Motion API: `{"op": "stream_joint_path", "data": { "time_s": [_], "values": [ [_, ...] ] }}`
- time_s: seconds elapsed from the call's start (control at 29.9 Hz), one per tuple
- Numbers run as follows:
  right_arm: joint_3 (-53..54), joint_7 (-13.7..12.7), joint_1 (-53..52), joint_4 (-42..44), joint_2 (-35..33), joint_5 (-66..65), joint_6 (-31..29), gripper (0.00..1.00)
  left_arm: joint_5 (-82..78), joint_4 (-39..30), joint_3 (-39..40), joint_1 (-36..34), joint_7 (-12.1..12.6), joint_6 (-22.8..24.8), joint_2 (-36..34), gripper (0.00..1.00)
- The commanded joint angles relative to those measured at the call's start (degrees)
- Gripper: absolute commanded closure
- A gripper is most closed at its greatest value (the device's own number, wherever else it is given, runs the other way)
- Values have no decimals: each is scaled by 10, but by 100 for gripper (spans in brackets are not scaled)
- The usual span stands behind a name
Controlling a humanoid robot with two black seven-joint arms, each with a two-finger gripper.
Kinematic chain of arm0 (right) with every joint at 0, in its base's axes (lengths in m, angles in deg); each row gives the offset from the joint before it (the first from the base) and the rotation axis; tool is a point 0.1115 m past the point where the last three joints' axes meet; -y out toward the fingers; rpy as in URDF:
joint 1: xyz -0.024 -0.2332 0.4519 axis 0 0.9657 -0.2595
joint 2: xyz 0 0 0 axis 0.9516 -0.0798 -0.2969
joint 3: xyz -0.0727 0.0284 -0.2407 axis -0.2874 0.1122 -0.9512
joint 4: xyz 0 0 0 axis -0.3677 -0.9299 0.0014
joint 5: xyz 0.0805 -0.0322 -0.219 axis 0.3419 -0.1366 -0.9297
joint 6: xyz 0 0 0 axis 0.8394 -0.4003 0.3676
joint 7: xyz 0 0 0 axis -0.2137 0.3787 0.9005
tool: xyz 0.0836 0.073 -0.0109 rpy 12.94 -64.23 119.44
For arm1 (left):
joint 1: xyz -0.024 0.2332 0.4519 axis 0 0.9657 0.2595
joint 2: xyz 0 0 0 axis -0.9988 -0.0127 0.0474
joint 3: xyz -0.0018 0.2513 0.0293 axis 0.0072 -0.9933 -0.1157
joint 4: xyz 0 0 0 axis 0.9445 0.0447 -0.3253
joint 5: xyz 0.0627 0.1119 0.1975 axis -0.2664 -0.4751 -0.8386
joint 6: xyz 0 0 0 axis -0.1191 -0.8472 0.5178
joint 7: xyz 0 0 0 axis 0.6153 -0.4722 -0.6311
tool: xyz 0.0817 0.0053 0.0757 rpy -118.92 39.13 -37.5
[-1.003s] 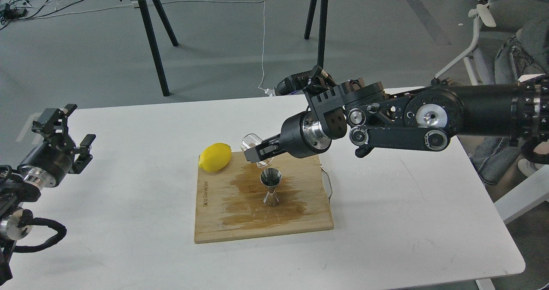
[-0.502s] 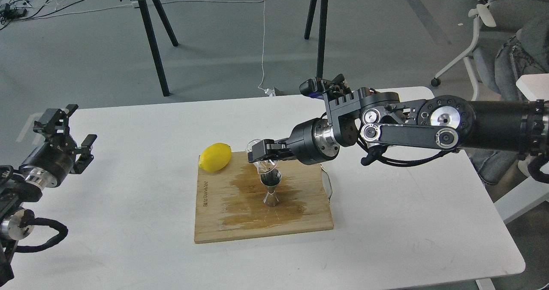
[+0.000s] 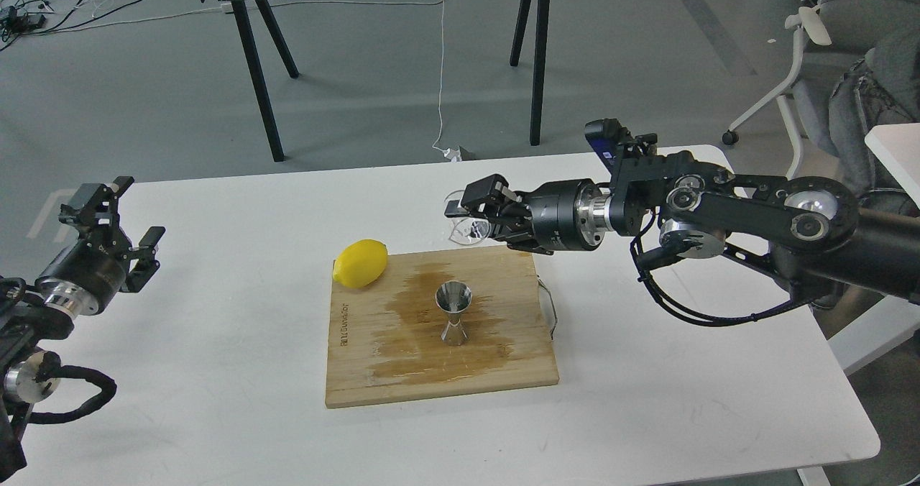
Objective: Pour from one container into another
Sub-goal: 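Carry the glass cup back and lower it near the table edge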
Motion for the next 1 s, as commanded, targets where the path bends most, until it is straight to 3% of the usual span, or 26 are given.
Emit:
{"op": "stream_joint_path", "data": {
  "time_s": [0.0, 0.3, 0.57, 0.97],
  "values": [
    [100, 0, 60, 5, -27, 63, 14, 83, 0, 0, 0, 0, 0, 0, 0, 1],
    [404, -1, 270, 47, -46, 232, 49, 83, 0, 0, -1, 0, 0, 0, 7, 1],
    [567, -2, 414, 66, -30, 359, 86, 83, 0, -1, 0, 0, 0, 0, 11, 1],
    [612, -3, 474, 100, 12, 540, 158, 83, 1, -1, 0, -1, 0, 0, 11, 1]
  ]
}}
